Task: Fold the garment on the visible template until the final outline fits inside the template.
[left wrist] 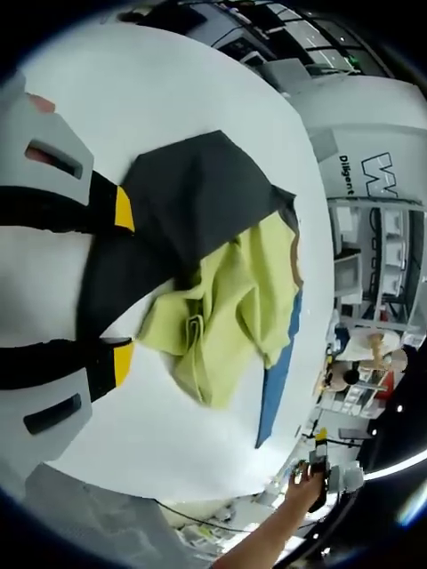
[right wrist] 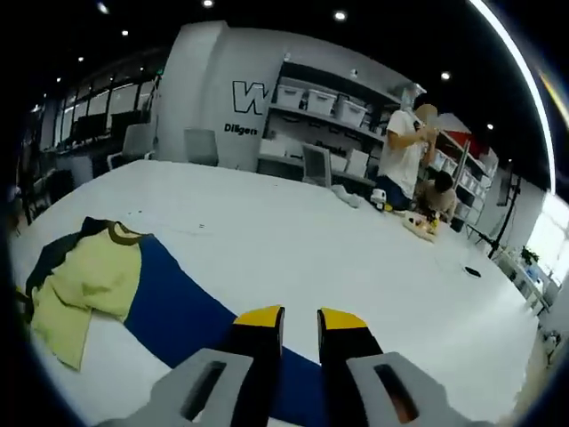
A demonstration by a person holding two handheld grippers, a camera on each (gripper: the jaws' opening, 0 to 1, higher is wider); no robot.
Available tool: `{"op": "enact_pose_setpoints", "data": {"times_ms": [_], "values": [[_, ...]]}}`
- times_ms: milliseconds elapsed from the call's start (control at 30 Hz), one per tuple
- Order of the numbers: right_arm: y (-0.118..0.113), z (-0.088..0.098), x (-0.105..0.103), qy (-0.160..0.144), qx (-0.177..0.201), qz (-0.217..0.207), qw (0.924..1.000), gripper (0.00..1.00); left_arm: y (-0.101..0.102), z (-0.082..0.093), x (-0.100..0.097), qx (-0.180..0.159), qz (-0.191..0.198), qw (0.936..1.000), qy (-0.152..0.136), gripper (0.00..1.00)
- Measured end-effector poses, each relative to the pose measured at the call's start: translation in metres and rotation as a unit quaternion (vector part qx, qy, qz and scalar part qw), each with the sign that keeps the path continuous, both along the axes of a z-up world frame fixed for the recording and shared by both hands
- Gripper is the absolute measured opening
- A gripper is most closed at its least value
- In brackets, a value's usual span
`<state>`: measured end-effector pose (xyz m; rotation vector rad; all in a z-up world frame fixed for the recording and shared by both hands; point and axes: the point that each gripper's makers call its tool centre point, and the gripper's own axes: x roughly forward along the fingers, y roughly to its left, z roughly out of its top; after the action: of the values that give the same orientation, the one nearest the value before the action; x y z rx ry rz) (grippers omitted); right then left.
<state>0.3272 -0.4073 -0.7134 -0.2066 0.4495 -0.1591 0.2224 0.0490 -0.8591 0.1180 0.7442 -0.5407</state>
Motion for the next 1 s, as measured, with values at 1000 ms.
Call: {"op": "enact_pose_setpoints", "data": {"times_ms": [1000], "values": [[0.264, -0.007, -0.067, 0.012, 0.023, 0.239, 0.9707, 0.10, -0.003, 0.019, -0.008, 0.022, -0.009, 0.9997, -0.006, 0.38]]}}
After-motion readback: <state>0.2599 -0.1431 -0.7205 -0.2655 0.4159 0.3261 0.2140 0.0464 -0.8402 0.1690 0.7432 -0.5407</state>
